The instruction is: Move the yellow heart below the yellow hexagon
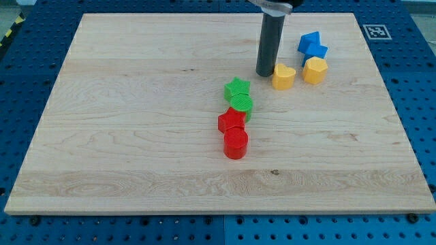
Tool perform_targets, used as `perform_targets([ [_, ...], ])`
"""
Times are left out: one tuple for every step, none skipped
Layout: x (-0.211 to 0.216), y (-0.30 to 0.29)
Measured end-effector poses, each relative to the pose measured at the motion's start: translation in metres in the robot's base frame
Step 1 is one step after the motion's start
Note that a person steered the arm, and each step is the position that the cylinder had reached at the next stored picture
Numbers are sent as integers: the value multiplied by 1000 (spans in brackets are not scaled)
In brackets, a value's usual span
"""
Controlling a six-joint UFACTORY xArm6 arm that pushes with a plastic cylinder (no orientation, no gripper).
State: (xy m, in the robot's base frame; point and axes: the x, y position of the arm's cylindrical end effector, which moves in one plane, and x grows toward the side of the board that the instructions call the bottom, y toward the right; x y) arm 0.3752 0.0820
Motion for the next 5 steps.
perform_targets([
  [2, -11],
  [13, 4],
  [29, 15],
  [36, 26],
  [34, 23],
])
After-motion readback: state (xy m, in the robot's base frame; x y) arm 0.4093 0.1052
